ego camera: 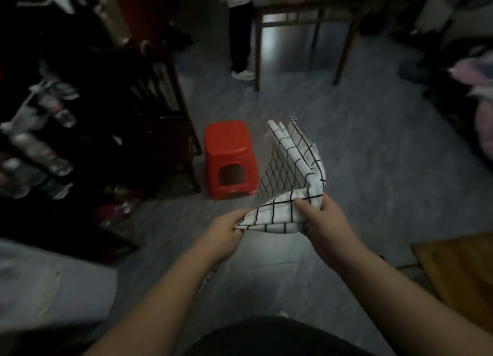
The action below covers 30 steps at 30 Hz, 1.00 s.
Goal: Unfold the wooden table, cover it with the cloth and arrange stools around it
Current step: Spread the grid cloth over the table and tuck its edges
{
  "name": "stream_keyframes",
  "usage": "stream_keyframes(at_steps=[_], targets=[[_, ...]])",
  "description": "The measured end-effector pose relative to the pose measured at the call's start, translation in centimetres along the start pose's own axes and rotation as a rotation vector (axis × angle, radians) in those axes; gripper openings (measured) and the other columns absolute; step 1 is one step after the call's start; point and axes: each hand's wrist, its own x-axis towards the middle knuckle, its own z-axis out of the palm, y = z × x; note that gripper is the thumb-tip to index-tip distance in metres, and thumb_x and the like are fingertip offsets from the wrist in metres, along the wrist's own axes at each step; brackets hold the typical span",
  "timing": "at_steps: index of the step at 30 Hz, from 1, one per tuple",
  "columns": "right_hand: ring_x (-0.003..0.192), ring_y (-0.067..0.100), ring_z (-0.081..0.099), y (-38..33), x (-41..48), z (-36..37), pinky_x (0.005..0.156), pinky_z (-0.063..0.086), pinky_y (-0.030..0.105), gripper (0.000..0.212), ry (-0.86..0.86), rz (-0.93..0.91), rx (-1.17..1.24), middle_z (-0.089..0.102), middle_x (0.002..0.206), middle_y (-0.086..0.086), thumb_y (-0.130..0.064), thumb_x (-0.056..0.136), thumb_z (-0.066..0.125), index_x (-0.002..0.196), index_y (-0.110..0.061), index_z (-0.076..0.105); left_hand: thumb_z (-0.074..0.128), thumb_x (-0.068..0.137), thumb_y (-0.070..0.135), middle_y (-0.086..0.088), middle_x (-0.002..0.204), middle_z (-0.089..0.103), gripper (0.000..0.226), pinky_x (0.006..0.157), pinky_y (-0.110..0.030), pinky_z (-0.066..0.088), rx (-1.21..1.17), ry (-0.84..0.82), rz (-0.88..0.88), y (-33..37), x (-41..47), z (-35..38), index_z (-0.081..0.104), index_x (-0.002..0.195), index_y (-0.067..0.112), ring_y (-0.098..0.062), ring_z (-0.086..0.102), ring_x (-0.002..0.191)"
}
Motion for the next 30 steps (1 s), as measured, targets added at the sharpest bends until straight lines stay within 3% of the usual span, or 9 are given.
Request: stream_keyframes(at_steps=[4, 6, 8, 10, 15, 20, 23, 25, 30], targets=[[0.106, 0.040, 0.067, -3.1, 2.4, -6.5, 0.092, 0.052, 0.064, 0.043, 0.125, -0.046, 0.103, 0.069, 0.112, 0.026, -0.025, 0.081, 0.069, 0.116, -0.001, 0.061, 0.055, 0.086, 0.000, 0.013, 0.122, 0.067, 0.051, 0.094, -0.015, 0.041, 0.112, -0.045, 0.140, 5.9, 7.4, 2.5, 0.065, 0.126, 0.030, -0.004, 0.058, 0.115], [0.107, 0.041, 0.067, -4.1, 3.8, -9.5, 0.090, 0.054, 0.058, 0.034, 0.197, -0.081, 0.154, 0.068, 0.113, 0.027, -0.019, 0.086, 0.068, 0.115, -0.001, 0.062, 0.056, 0.086, 0.003, 0.011, 0.117, 0.070, 0.047, 0.094, -0.021, 0.045, 0.149, -0.080, 0.186, 8.7, 11.0, 3.8, 0.066, 0.123, 0.030, -0.006, 0.061, 0.111], [0.105, 0.040, 0.068, -5.0, 5.2, -12.1, 0.087, 0.056, 0.054, 0.014, 0.251, -0.107, 0.199, 0.069, 0.111, 0.026, -0.010, 0.094, 0.062, 0.104, -0.014, 0.070, 0.056, 0.087, 0.006, 0.013, 0.114, 0.071, 0.043, 0.094, -0.026, 0.048, 0.172, -0.132, 0.233, 11.3, 14.4, 5.1, 0.066, 0.120, 0.032, -0.006, 0.062, 0.108], [0.102, 0.036, 0.069, -6.2, 6.8, -14.5, 0.085, 0.056, 0.051, 0.024, 0.315, -0.132, 0.241, 0.071, 0.106, 0.020, -0.007, 0.097, 0.057, 0.093, -0.025, 0.074, 0.057, 0.086, 0.007, 0.014, 0.110, 0.071, 0.041, 0.094, -0.031, 0.049, 0.173, -0.174, 0.285, 13.8, 17.9, 6.5, 0.066, 0.117, 0.033, -0.006, 0.063, 0.106], [0.106, 0.037, 0.068, -9.3, 12.4, -20.1, 0.090, 0.055, 0.053, 0.023, 0.490, -0.184, 0.311, 0.070, 0.112, 0.023, -0.005, 0.097, 0.055, 0.119, 0.004, 0.057, 0.054, 0.085, 0.011, 0.016, 0.101, 0.071, 0.038, 0.089, -0.037, 0.052, 0.181, -0.242, 0.402, 19.3, 27.8, 9.1, 0.065, 0.112, 0.035, -0.005, 0.063, 0.097], [0.110, 0.036, 0.066, -13.8, 19.3, -25.2, 0.092, 0.055, 0.052, 0.026, 0.661, -0.217, 0.399, 0.068, 0.117, 0.022, 0.000, 0.098, 0.046, 0.123, 0.002, 0.055, 0.052, 0.087, 0.026, 0.014, 0.096, 0.069, 0.027, 0.082, -0.041, 0.052, 0.285, -0.351, 0.545, 25.8, 40.0, 10.6, 0.060, 0.109, 0.039, -0.013, 0.063, 0.092], [0.101, 0.031, 0.071, -16.1, 23.2, -28.1, 0.084, 0.059, 0.050, 0.026, 0.879, -0.229, 0.284, 0.071, 0.111, 0.014, -0.007, 0.094, 0.059, 0.120, -0.008, 0.055, 0.051, 0.089, 0.025, 0.011, 0.099, 0.069, 0.024, 0.080, -0.040, 0.051, 0.429, -0.414, 0.635, 30.5, 46.7, 11.7, 0.060, 0.109, 0.035, -0.018, 0.063, 0.095], [0.100, 0.025, 0.071, -17.5, 25.1, -30.1, 0.088, 0.056, 0.054, 0.049, 1.005, -0.208, 0.180, 0.072, 0.109, 0.006, -0.026, 0.084, 0.071, 0.127, -0.014, 0.051, 0.051, 0.090, 0.023, 0.010, 0.100, 0.069, 0.023, 0.078, -0.038, 0.050, 0.493, -0.437, 0.696, 33.7, 50.4, 13.1, 0.059, 0.108, 0.035, -0.019, 0.062, 0.095], [0.097, 0.017, 0.070, -19.9, 26.2, -35.9, 0.091, 0.056, 0.049, 0.072, 1.241, -0.191, 0.040, 0.068, 0.112, 0.001, -0.027, 0.089, 0.070, 0.147, -0.040, 0.029, 0.049, 0.090, 0.022, 0.009, 0.102, 0.068, 0.026, 0.078, -0.039, 0.051, 0.597, -0.559, 0.835, 41.4, 56.3, 19.0, 0.058, 0.111, 0.036, -0.021, 0.062, 0.095]])
